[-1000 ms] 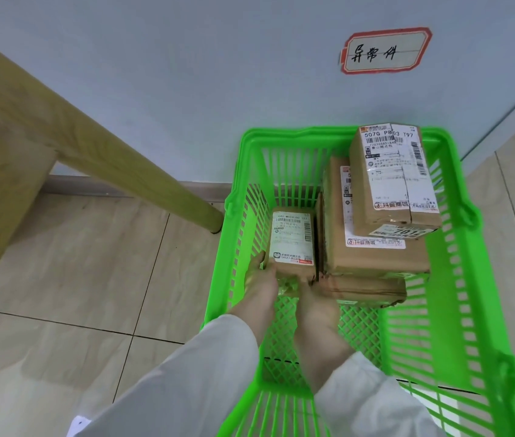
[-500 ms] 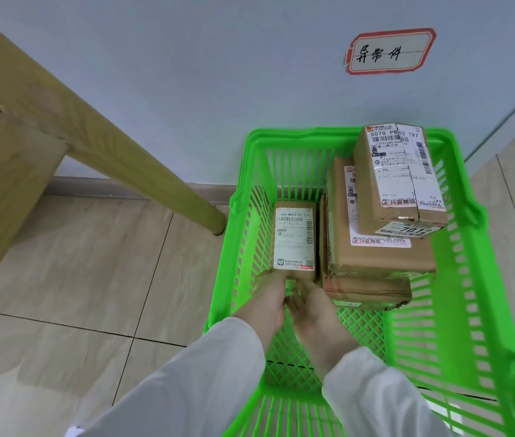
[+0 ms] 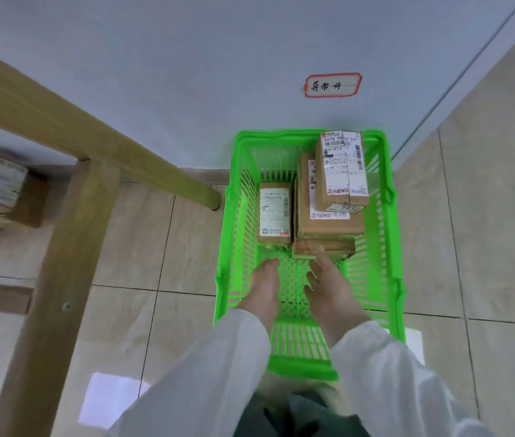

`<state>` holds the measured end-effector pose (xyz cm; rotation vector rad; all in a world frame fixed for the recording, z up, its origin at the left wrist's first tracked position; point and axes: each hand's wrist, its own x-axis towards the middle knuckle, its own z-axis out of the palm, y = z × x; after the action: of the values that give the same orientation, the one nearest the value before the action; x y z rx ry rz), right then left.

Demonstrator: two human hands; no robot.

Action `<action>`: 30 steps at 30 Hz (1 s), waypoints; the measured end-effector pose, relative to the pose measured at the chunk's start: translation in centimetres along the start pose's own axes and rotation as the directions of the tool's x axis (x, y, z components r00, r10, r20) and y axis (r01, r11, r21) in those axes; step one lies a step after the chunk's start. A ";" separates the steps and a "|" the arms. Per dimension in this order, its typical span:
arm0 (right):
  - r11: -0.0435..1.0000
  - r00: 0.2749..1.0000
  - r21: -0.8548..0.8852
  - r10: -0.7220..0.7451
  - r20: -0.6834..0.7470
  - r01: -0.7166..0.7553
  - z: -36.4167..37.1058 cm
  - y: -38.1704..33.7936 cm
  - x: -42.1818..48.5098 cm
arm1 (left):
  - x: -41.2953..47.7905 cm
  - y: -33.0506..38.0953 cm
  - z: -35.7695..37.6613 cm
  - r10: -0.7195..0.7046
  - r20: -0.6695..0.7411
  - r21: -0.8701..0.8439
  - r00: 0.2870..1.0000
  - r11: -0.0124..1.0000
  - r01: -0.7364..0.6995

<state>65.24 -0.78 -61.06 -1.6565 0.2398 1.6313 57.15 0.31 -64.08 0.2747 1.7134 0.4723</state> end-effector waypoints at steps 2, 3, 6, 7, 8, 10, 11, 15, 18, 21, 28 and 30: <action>1.000 0.999 -0.014 -0.009 -0.046 0.008 -1.0 -1.1 -4.8 | -5.3 0.9 -0.4 0.027 -0.013 0.069 1.000 0.997 -0.026; 1.000 0.997 -0.023 -0.019 -0.072 0.017 -1.3 -1.5 -7.0 | -8.0 1.4 -0.7 0.038 -0.015 0.083 0.999 0.996 -0.036; 0.998 0.992 -0.043 -0.043 -0.116 0.038 -2.2 -3.0 -13.7 | -15.1 2.8 -1.6 0.053 -0.011 0.107 0.999 0.993 -0.051; 0.997 0.991 -0.058 -0.061 -0.117 0.055 -2.5 -3.6 -16.4 | -17.6 3.3 -1.9 0.064 -0.016 0.127 0.998 0.990 -0.062; 0.995 0.990 -0.071 -0.085 -0.117 0.077 -2.6 -3.7 -18.3 | -19.2 3.3 -2.0 0.082 -0.022 0.140 0.996 0.987 -0.078; 0.988 0.975 -0.089 -0.141 -0.170 0.128 -3.0 -4.4 -22.7 | -23.1 3.9 -2.4 0.084 -0.023 0.138 0.996 0.987 -0.080; 0.985 0.969 -0.092 -0.163 -0.187 0.148 -3.2 -4.6 -24.7 | -24.8 4.1 -2.7 0.087 -0.017 0.130 0.996 0.988 -0.084; 0.973 0.951 -0.084 -0.227 -0.210 0.213 -3.8 -5.4 -32.0 | -30.8 5.1 -4.4 0.107 0.041 0.104 0.993 0.988 -0.110; 0.965 0.942 -0.062 -0.262 -0.209 0.255 -3.9 -6.0 -36.4 | -35.2 6.4 -6.1 0.110 0.055 0.052 0.992 0.992 -0.113; 0.954 0.932 -0.033 -0.297 -0.207 0.297 -3.6 -6.1 -40.9 | -40.0 7.7 -8.0 0.123 0.087 -0.034 0.988 0.992 -0.121; 0.907 0.903 -0.055 -0.422 -0.086 0.418 -2.9 -5.2 -47.4 | -46.8 8.1 -11.9 0.263 0.079 -0.091 0.962 0.963 -0.255; 0.891 0.890 -0.058 -0.452 -0.055 0.450 -3.1 -4.7 -48.6 | -48.2 7.6 -12.7 0.284 0.085 -0.111 0.955 0.955 -0.274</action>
<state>62.89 -18.06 -15.34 -1.6502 -0.1457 1.2357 53.62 -15.88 -16.41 0.4650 1.5546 0.7369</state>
